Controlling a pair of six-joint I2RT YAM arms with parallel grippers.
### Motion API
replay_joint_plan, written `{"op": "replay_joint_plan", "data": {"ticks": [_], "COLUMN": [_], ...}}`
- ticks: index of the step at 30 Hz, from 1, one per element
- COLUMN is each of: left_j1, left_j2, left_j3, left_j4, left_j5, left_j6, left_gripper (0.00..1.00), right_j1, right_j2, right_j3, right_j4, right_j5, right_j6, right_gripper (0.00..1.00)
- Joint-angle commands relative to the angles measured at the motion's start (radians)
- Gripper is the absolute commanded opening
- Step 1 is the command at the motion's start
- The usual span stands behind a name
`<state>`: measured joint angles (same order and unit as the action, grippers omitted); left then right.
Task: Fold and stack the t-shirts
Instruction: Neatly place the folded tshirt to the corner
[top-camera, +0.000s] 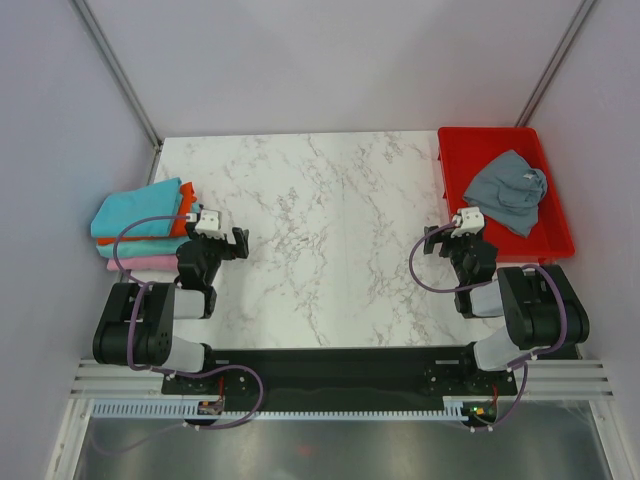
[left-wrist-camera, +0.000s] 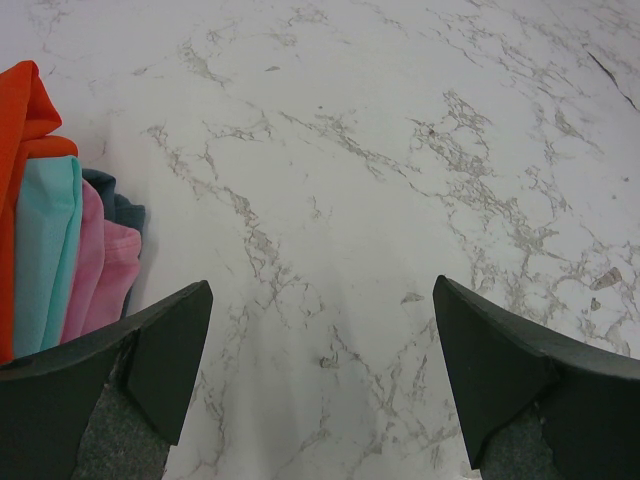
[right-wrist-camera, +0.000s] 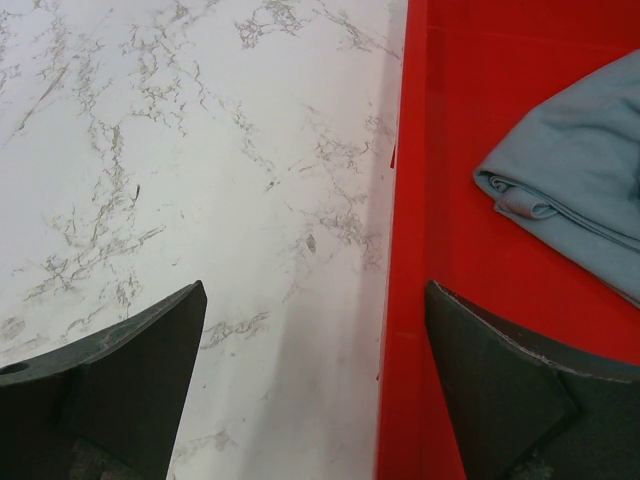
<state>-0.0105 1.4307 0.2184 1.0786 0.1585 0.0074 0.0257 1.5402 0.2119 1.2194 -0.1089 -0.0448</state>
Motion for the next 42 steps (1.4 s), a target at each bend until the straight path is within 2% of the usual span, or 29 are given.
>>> {"op": "replay_joint_plan", "data": {"ticks": [1, 42], "left_j1": [0.004, 0.003], "left_j2": [-0.001, -0.001], "left_j3": [0.013, 0.012], "left_j4": [0.026, 0.029], "left_j5": [-0.016, -0.042], "left_j6": [-0.009, -0.011], "left_gripper": [0.99, 0.99], "right_j1": [0.0, 0.0], "right_j2": [-0.008, -0.008], "right_j3": [-0.006, -0.006], "right_j4": [0.038, 0.04], "right_j5": [-0.034, -0.034], "right_j6": [0.013, 0.013], "right_gripper": [0.98, 0.98]}}
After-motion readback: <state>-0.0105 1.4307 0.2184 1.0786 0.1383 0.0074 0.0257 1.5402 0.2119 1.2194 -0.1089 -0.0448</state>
